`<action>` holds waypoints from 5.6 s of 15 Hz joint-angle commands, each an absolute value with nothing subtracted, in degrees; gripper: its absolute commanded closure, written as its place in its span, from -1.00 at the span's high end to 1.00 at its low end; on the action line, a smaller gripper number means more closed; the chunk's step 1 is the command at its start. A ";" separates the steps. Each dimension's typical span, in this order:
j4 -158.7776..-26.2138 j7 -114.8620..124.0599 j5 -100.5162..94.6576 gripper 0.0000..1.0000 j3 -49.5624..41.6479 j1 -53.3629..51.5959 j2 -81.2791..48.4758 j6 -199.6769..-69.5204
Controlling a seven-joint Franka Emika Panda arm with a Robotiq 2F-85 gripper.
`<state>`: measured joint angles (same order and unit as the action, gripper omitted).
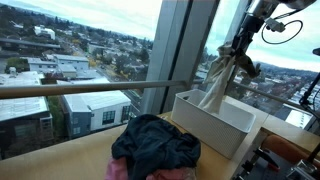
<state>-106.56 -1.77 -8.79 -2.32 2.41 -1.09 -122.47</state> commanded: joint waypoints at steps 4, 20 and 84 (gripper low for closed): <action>-106.56 -2.93 -8.63 0.54 -2.29 2.29 -0.18 -119.75; -106.15 -1.58 -8.60 1.00 8.42 -11.67 -28.77 -141.64; -94.79 -16.92 5.80 -1.00 -6.18 2.39 10.36 -117.53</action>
<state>-97.41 -15.25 3.93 -4.24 1.60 10.54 -119.32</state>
